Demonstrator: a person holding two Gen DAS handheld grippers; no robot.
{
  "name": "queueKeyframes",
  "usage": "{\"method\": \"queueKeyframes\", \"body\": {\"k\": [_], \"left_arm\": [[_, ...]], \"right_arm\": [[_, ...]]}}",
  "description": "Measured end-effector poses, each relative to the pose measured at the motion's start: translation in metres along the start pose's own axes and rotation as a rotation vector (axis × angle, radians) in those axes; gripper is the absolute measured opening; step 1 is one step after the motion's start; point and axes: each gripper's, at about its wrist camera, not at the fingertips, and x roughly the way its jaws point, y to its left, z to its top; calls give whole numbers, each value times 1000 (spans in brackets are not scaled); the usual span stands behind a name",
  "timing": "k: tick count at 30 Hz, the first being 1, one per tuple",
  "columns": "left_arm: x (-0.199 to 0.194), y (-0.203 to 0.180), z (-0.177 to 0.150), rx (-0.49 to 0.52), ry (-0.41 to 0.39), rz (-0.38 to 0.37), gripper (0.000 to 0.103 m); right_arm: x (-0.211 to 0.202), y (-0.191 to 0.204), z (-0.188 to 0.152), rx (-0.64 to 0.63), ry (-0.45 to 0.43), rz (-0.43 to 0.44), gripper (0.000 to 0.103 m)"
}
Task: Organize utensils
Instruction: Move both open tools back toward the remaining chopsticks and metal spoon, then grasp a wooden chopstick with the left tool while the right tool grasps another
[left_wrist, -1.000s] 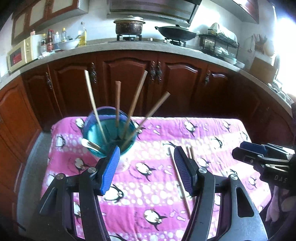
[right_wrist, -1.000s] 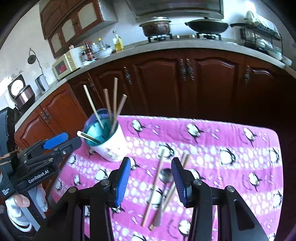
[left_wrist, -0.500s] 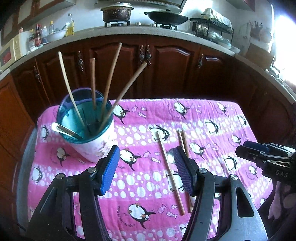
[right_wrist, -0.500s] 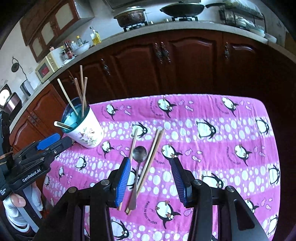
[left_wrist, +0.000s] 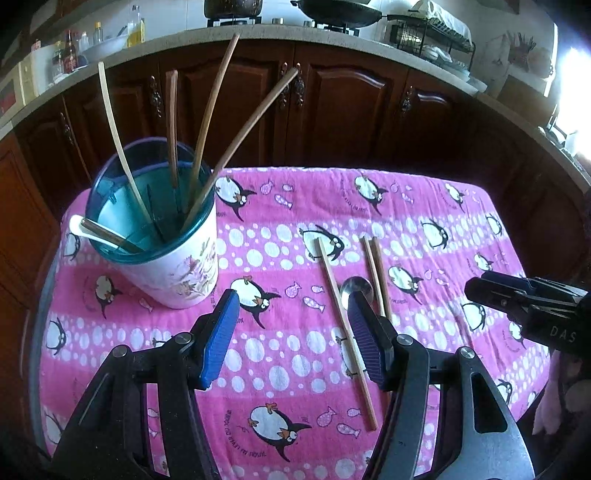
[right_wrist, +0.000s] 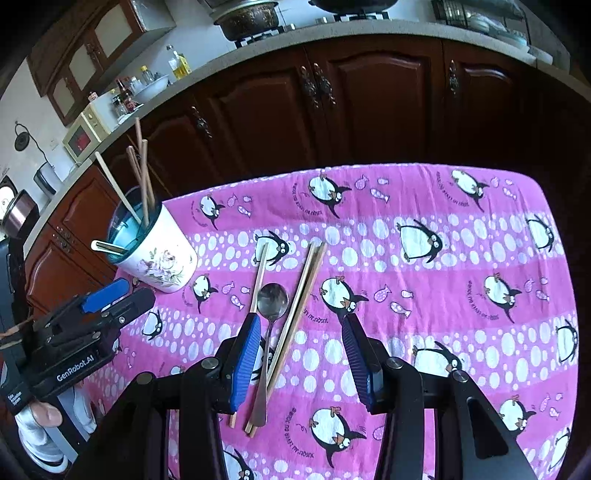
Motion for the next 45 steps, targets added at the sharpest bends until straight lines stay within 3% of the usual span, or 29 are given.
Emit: {"method": "queueKeyframes", "body": {"k": [12,14,25,28,34,41,44,45], "left_arm": [[41,8,-6,-48,89,-73,61],[49,7,-4,-53,104,-85,61],[88,4,13,-77,154,-80,61],[103,1,19,-96,175,-87,61],[130,-10,32,-99,192,-69,60],[163,-22,49,-88,216,-43,50],[172,-28,53,-63,222,-29,38],[174,-28,54,-58,217,-26,28]], "right_arm": [[59,-7,11,0,75,2,43],[71,-8,15,1,87,7,34],[146,-26,47,88,167,34,15],[147,-28,49,87,173,39,8],[124,-39,34,43,218,38,8],[120,-52,34,65,238,26,12],[128,-52,38,72,241,29,12],[130,-52,39,73,239,33,12]]}}
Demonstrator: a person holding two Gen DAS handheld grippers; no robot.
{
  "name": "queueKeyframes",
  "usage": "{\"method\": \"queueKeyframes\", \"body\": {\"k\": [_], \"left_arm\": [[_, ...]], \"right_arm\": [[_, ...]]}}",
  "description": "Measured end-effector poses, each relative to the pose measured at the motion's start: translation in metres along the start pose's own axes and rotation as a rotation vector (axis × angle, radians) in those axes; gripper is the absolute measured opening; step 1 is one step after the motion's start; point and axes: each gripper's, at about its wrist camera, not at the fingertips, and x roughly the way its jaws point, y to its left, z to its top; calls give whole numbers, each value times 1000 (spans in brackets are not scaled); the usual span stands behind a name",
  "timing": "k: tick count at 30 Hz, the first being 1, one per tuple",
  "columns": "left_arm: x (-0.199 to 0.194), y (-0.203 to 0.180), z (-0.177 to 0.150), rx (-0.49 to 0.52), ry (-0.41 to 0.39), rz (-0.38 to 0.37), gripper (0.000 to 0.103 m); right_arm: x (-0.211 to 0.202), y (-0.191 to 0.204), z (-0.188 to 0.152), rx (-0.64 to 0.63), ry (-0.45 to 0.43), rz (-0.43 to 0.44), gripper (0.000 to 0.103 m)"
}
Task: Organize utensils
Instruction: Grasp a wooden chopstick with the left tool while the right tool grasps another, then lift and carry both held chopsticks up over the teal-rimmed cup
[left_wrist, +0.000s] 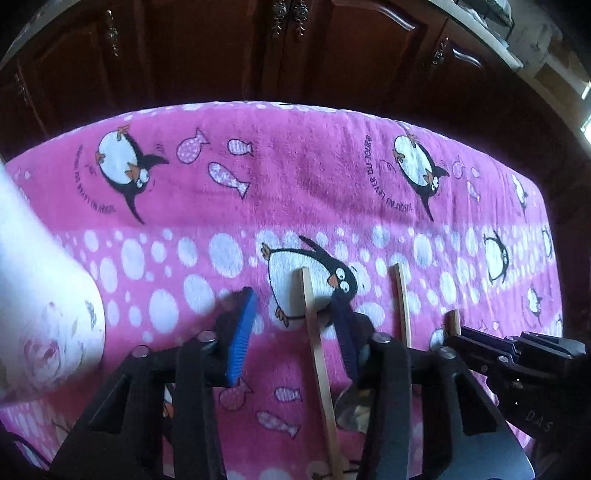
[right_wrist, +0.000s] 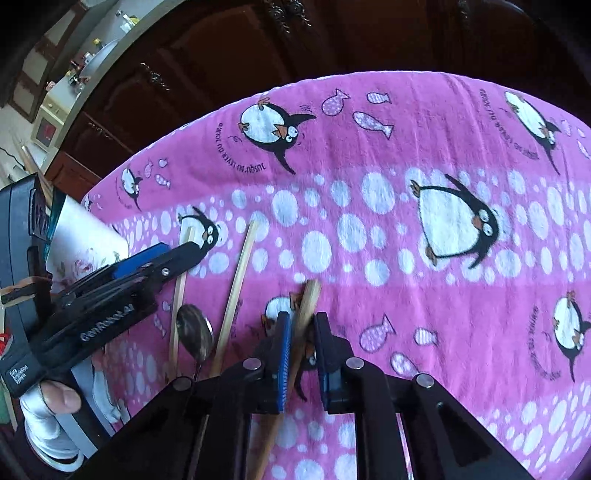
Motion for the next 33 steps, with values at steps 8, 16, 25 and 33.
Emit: {"method": "queueKeyframes", "body": {"k": [8,16,25,33], "left_arm": [[-31,20,-16,-34,-26,-62,5],[-104,31,-40,10,-140,-89,5],[-162,39,-53,32,-231,-110,5],[-134,46,-66,17,-125,-93,12]], "right_arm": [[-21,14,-2,-18,-56,33,10],[-76,42,-13,-92,-147,60,8],[-134,76,-28,-211,-226,82,7],[-138,86,-39,-213,-233,52,7]]}}
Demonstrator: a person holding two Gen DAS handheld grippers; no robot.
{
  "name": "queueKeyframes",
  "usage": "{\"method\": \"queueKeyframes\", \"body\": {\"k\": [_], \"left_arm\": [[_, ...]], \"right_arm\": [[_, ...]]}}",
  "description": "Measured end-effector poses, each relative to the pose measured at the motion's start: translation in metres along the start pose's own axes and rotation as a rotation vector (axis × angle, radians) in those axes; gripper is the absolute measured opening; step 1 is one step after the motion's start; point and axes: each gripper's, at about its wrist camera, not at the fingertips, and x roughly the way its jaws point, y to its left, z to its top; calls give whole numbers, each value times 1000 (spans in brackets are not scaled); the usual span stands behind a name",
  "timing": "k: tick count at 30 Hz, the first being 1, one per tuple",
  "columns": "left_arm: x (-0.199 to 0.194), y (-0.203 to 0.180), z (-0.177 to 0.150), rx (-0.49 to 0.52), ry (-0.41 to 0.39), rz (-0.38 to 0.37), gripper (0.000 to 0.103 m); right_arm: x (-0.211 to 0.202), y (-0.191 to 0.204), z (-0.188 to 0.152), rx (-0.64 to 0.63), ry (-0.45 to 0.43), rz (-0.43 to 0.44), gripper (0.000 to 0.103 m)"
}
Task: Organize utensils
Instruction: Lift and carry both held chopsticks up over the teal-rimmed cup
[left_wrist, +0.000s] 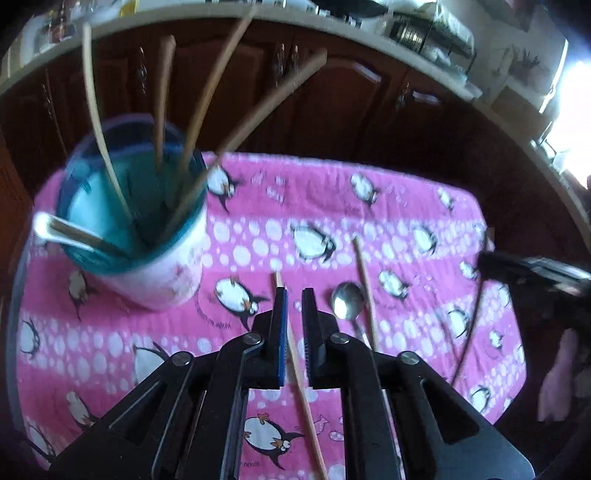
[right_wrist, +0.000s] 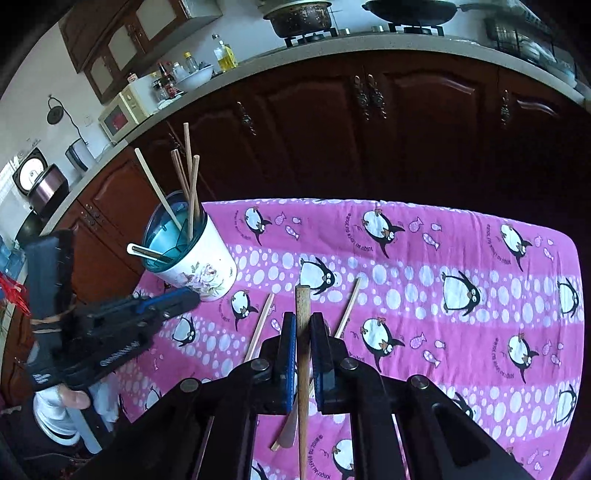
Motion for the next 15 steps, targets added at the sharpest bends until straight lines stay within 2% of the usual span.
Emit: {"method": "queueKeyframes", "body": {"k": [3,8,11,12,13,14,15], "left_arm": [[29,-2,-5,-5,48,29,22],[83,-3,-8,-31,144,80,22],[101,-2,-9,-28,165,102,22],[101,-3,-8,-12,152,104,21],[100,-4,-8,-1,153,102,13],[99,-5,-8,3,157,81,5],[95,-4,-8,-5,159,44,4]], "right_arm": [[-2,0,-1,1,0,-4,7],[-9,-2,-2,0,-6,1,7],[-13,-5,-4,8,-12,4,7],[-15,-6,-4,13,-12,7,7],[-16,-7,-5,17,-14,9,7],[-18,-7,-4,20,-17,10,7],[-20,-7,-4,22,-20,14,7]]}}
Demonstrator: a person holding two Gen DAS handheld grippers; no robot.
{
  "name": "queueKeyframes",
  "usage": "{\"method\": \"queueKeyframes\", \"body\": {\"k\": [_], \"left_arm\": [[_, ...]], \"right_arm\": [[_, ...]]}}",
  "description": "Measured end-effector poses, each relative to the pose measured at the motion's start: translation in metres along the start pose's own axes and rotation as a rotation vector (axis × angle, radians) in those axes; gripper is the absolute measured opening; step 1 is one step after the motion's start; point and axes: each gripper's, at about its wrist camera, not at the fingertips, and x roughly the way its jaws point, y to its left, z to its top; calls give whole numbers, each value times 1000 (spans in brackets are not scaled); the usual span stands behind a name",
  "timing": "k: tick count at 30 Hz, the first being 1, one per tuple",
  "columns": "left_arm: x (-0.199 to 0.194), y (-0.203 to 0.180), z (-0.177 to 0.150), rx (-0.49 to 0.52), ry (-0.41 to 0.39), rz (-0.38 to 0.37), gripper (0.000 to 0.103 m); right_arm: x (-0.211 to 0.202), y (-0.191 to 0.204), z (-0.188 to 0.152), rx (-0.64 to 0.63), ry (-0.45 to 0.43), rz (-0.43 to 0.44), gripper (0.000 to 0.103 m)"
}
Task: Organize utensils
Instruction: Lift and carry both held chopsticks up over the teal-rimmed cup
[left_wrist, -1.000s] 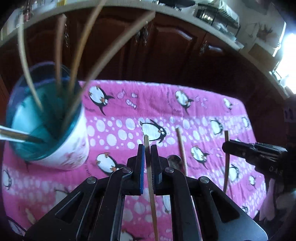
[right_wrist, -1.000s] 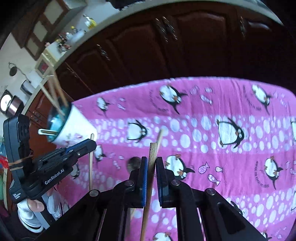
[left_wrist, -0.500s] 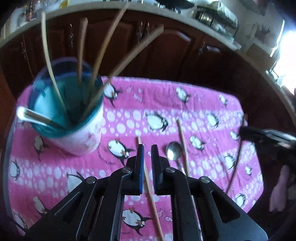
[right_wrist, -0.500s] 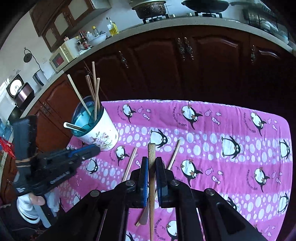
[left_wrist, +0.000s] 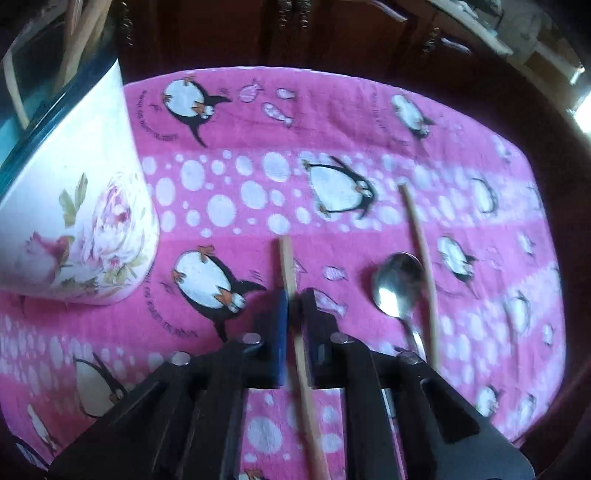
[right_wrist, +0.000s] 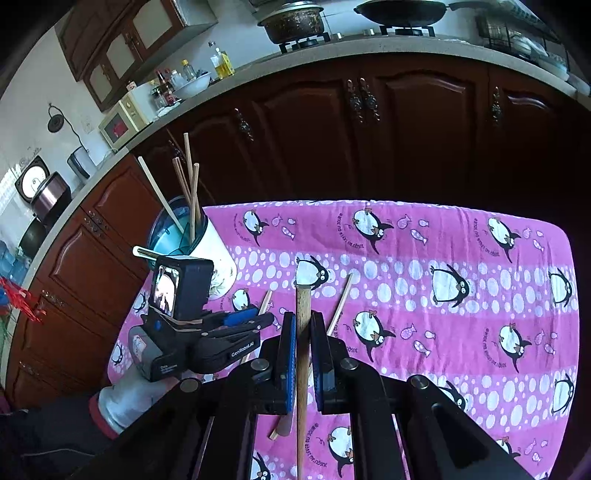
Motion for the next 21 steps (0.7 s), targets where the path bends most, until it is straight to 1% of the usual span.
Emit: {"method": "queueKeyframes", "body": {"k": [1,4,9,10,14,21], "left_arm": [[-6,2,-2,-7,-3,-35,4],[-43,6,-10,-7,-56,-90,4],[-112,11,-17,15,-164,-145,4],[-128,12,-19,23,-192,-149,4],[-162,17,-27,36,-256,-140,4],[-193,30,-33,22,-319,-122,4]], "right_arm": [[-2,1,0,-3,-5,3,7],[-12,8,1,-20,-24,13,7],[-22,24,3,-51,-44,35,7],[-23,27,3,-54,-47,41,7],[-27,44,6,-77,-62,53,7],[-33,70,14,-132,-80,68,7]]}}
